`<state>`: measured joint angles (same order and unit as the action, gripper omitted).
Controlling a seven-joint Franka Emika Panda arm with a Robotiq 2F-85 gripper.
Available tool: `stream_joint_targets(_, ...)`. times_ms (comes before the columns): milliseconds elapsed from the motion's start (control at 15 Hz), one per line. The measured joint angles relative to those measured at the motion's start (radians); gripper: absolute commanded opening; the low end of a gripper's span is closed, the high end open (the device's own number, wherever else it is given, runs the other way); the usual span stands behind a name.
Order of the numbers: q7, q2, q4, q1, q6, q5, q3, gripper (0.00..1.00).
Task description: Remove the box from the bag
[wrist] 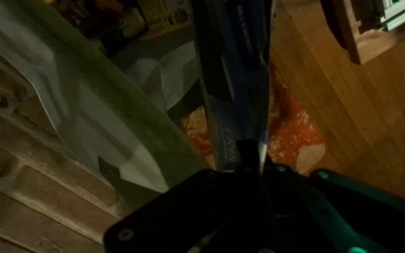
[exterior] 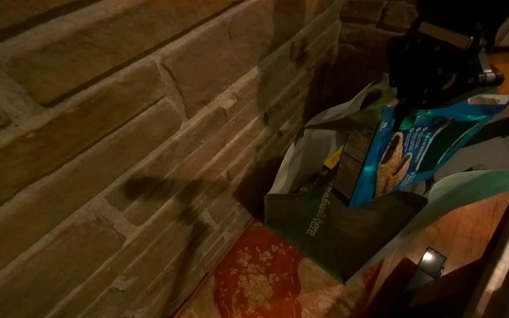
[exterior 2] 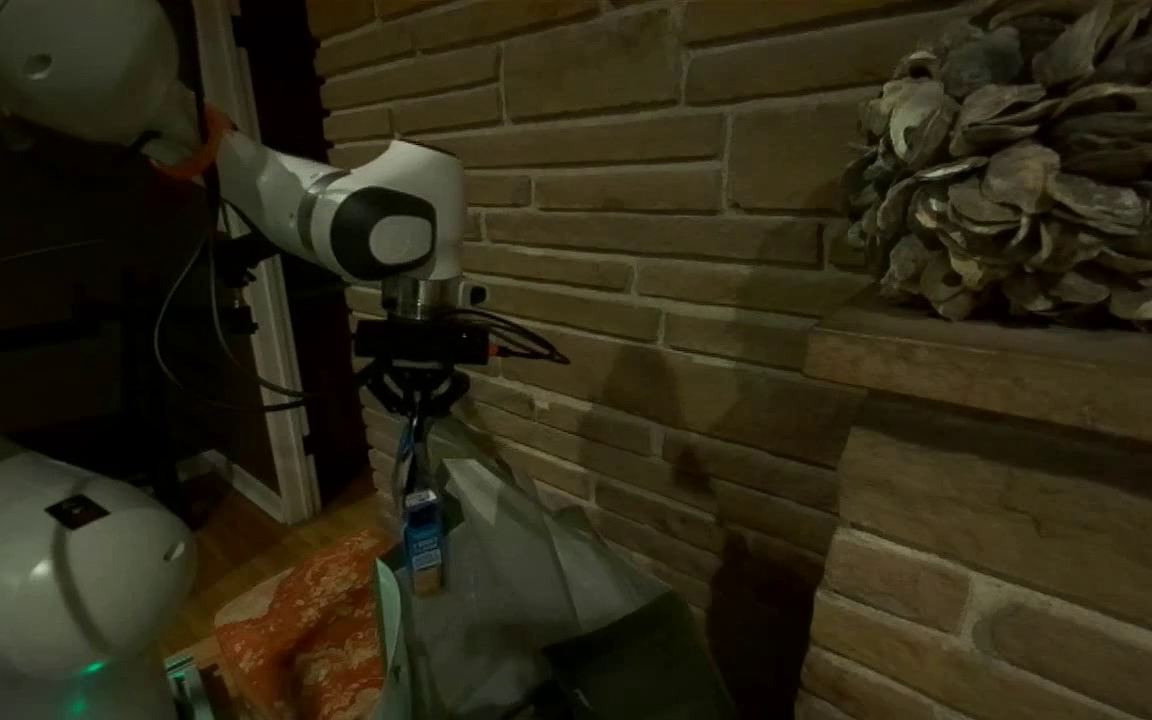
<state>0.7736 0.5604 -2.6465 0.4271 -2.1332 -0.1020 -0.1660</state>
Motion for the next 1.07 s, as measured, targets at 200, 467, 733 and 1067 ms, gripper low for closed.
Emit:
stream_joint_targets(200,0.051,0.008,0.016,-0.002,0.002,-0.165,-0.01,0.01)
stream_joint_targets(467,0.059,0.0,0.058,-0.021,0.052,-0.351,-0.03,0.01)
stream_joint_targets(733,0.058,-0.036,0.087,-0.057,0.101,-0.504,-0.032,0.01)
stream_joint_targets(1067,0.061,-0.131,0.1,-0.114,0.085,-0.675,0.006,0.01)
